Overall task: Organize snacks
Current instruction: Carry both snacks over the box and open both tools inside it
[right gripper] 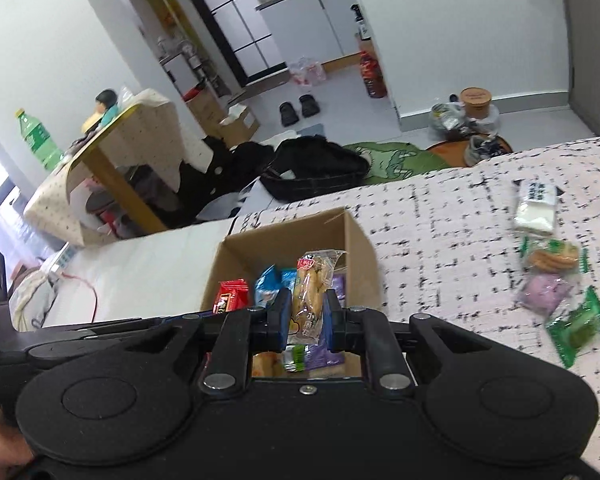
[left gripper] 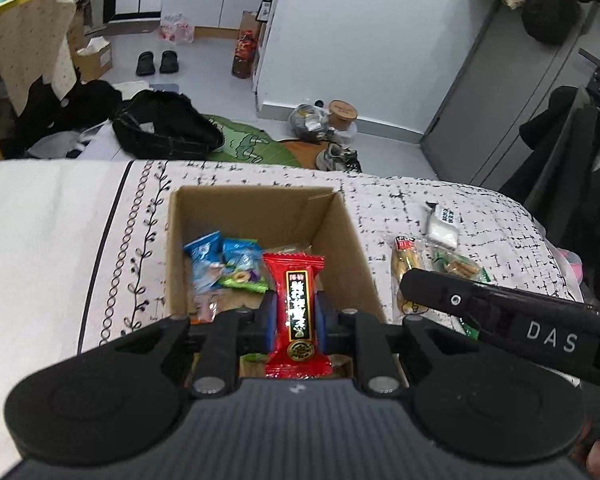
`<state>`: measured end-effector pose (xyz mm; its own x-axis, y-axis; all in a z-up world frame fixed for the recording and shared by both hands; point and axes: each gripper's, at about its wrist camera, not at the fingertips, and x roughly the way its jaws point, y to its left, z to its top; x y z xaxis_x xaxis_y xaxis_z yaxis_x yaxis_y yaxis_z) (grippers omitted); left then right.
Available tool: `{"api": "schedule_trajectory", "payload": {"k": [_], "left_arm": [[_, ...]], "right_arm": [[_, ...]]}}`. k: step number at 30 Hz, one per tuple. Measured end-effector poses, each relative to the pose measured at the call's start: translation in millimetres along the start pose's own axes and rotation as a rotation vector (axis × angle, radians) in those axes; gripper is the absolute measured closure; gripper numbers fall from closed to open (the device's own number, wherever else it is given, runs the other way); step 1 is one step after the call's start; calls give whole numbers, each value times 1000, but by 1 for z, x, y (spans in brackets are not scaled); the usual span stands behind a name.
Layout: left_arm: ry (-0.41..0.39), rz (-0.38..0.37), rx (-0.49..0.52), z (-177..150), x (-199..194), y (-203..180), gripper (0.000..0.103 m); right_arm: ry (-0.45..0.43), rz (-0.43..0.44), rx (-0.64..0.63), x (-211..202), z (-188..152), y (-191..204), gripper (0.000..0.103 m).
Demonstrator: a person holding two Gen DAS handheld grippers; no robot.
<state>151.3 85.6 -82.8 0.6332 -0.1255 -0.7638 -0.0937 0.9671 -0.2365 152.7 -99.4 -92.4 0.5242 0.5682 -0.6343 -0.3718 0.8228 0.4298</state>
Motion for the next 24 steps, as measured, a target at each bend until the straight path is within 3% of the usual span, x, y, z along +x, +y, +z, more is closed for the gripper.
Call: {"api": "schedule_trajectory", "payload": {"k": [6,13,17,19,24], "left_arm": [[35,4,-23,-6,6,9,84],[29,20,-56,-8,3,18,75],[2,41,-62,-5,-4,22,65],[-8,45,-62,-5,-6,23,60],[-38,67,-14,-6,-9,15,42]], "right_arm": [[22,15,-11,6,-6,12,86],[47,22,-4,11,-14,15,86],[74,41,-14,11,-17,17,82],[67,35,-21,8,-18,17,67],[45,-11,-6,-2,-17,4,66]]}}
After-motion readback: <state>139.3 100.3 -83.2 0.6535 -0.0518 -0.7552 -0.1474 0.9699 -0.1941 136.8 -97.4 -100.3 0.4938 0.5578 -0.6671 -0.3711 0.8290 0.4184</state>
